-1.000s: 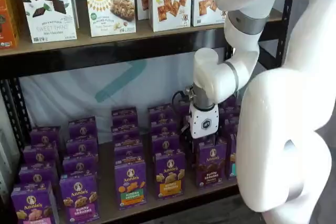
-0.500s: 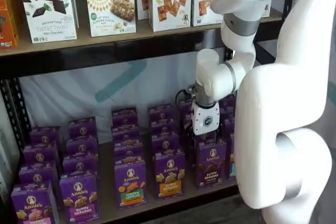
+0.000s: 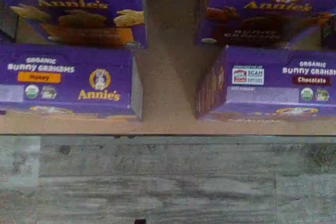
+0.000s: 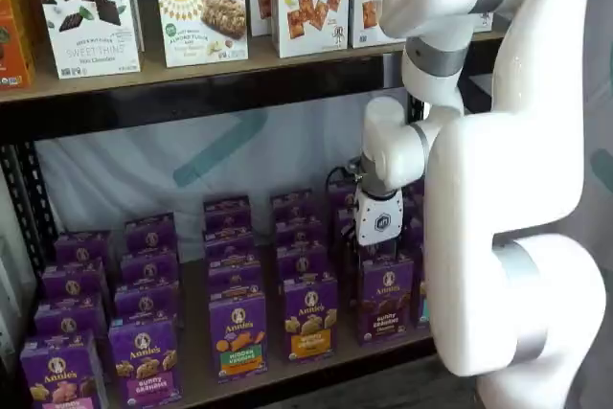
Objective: Pick up the purple box with a brown patch in the center, on the bottom shelf, the fifth box from the left
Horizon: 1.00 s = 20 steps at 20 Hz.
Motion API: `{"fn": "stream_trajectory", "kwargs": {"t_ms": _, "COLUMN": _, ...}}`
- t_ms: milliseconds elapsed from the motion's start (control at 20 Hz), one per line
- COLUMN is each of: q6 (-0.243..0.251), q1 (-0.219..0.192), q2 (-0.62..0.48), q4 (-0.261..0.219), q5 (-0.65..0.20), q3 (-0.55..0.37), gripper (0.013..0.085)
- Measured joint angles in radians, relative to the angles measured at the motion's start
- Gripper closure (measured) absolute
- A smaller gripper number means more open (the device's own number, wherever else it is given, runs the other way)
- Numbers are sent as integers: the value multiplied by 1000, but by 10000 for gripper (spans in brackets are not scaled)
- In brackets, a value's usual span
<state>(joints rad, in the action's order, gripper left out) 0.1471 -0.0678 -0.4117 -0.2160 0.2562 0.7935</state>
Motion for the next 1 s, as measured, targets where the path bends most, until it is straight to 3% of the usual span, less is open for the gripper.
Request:
{"fn": "stream_trajectory", "kwargs": {"t_ms": 400, "q6": -42, "q1": -46, "q2": -88, "q4": -2, "q5": -31, "q3": 88, "gripper": 130}}
{"fn": "stream_trajectory", "kwargs": {"t_ms": 700, "q6": -103, "q1": -67, "q2": -143, "q4": 38, "q5": -31, "q3": 154, "gripper": 130}}
{"fn": "stream_trajectory", "kwargs": {"t_ms": 1000, "q6": -112, "q1": -81, "q2": -204, "q4": 34, "q5": -26, "q3": 230, "gripper": 130}}
